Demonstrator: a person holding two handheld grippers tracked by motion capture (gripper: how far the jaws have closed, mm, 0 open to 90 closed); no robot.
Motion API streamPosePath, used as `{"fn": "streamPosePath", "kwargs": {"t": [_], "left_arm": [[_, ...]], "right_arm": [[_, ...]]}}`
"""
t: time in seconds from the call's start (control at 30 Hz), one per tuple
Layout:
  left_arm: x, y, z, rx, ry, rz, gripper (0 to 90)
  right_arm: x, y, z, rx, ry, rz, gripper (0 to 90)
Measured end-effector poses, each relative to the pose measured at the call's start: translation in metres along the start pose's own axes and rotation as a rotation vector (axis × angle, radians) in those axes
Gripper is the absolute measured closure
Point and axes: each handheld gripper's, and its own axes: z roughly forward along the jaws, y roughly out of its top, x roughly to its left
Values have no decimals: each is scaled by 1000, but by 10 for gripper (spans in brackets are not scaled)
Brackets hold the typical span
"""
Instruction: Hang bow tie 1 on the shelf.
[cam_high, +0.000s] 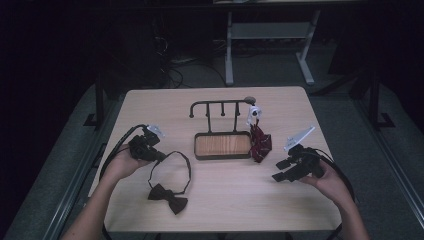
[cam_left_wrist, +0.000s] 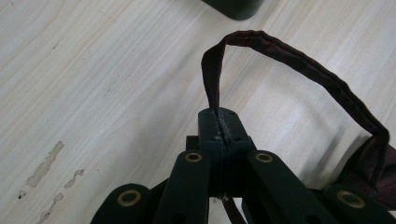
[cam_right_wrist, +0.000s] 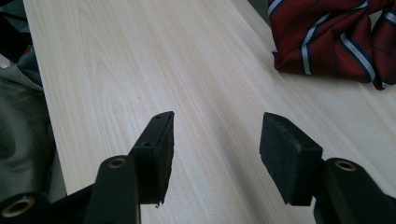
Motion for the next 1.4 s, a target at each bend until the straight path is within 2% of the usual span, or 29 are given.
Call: {"fn": "streamPosePath", "kwargs": {"t": [0.47, 1.13, 1.23, 1.4], "left_arm": [[-3, 4, -11, -6, -26, 32, 897], [-10, 9, -25, -6, -20, 63, 897], [-12, 9, -26, 9, -25, 67, 897], [-16, 9, -31, -1, -14, 72, 897]], "right_arm": [[-1, -2, -2, -2, -6, 15, 439], [-2, -1, -1, -2, -10, 14, 434], [-2, -1, -1, -4, -8, 14, 433], [-1, -2, -2, -5, -5, 3, 433]]}}
